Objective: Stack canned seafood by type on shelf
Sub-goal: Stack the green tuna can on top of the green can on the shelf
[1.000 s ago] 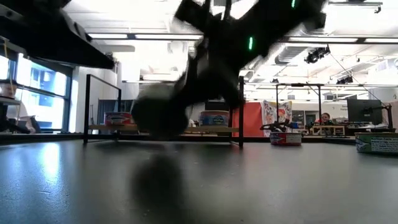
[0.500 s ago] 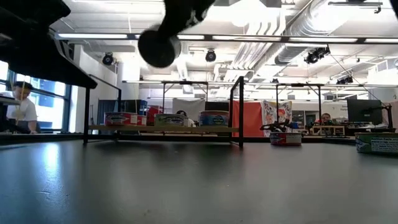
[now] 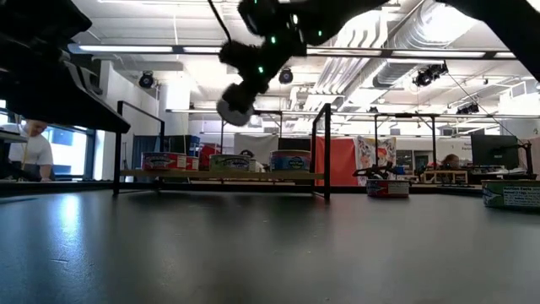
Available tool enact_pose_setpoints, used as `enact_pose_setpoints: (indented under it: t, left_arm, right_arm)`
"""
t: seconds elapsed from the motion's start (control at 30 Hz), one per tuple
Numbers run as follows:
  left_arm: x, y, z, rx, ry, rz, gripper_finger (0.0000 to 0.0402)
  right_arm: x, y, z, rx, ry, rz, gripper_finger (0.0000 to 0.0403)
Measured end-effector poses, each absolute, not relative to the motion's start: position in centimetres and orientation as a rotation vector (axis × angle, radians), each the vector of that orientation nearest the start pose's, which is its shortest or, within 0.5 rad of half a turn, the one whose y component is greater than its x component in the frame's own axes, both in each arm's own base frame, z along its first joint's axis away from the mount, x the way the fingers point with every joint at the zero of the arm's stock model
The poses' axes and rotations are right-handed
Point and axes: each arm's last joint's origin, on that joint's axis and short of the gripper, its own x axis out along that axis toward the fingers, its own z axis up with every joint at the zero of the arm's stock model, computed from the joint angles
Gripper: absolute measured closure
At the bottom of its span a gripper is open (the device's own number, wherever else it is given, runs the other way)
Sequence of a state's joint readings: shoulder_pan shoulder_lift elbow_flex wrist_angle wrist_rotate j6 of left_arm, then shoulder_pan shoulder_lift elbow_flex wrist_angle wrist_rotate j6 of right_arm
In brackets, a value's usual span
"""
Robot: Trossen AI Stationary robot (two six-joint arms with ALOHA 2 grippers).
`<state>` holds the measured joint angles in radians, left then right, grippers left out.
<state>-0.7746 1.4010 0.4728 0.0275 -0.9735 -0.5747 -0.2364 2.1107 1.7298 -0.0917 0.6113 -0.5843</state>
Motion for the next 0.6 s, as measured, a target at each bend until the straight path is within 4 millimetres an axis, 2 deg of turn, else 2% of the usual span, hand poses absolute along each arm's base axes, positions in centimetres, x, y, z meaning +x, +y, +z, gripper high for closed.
enact_pose_setpoints:
  t: [0.1, 0.2, 0.43, 0.6]
  left_arm:
    - [17.6, -13.8, 13.8, 0.139, 0.490, 0.342, 0.0401]
    - [17.6, -13.8, 13.8, 0.137, 0.488, 0.343, 0.0401]
    - [17.6, -13.8, 13.8, 0.136, 0.487, 0.344, 0.0401]
    - [17.6, -13.8, 13.8, 0.134, 0.486, 0.344, 0.0401]
  right_arm:
    - [46.7, -14.8, 24.1, -0.614, 0.750, -0.636, 0.0286]
    - [46.9, -15.4, 23.3, -0.608, 0.751, -0.579, 0.0286]
    - [47.2, -16.2, 20.6, -0.687, 0.853, -0.552, 0.0286]
    - [47.2, -16.1, 20.4, -0.694, 0.864, -0.538, 0.0286]
